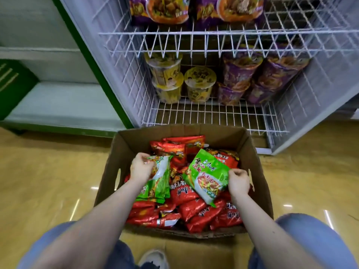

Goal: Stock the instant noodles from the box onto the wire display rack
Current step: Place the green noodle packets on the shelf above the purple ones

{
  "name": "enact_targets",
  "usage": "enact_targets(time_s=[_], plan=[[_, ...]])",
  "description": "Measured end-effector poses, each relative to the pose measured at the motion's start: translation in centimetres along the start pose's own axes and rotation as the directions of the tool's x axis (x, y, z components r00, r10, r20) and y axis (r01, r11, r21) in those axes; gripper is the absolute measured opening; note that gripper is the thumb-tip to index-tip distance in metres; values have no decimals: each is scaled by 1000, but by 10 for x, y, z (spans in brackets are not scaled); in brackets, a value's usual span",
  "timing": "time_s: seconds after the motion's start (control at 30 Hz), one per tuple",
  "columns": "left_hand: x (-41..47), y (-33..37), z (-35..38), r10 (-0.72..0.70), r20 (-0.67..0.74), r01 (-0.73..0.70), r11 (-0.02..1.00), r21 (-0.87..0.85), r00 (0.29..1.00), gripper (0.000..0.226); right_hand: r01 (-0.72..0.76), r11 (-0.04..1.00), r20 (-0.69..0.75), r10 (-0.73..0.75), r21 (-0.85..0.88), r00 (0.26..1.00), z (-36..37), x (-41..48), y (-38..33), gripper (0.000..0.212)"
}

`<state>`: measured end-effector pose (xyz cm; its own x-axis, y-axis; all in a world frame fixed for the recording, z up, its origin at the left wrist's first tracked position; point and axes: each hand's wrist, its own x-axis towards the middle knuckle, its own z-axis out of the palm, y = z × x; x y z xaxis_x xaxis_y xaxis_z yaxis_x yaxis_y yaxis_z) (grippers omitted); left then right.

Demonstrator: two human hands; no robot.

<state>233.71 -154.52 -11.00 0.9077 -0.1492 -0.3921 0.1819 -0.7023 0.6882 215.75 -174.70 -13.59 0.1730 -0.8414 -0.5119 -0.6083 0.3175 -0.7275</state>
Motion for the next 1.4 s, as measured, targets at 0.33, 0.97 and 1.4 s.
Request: enact_targets(time_s=[0.33, 0.97, 1.4], plan=[[13, -44, -7, -262, 76, 233, 934, 270, 962, 83, -195, 974, 37, 192, 112, 981, 14, -1, 26, 51], [-4, -8, 1, -161, 316, 182, 983, -39, 935, 97, 138, 982, 291, -170, 125, 942, 22, -20, 1, 46], [-15, 64, -62, 81, 516, 30, 979, -203, 852, 46, 333, 901, 398, -423, 277, 814, -36, -39, -131, 11]])
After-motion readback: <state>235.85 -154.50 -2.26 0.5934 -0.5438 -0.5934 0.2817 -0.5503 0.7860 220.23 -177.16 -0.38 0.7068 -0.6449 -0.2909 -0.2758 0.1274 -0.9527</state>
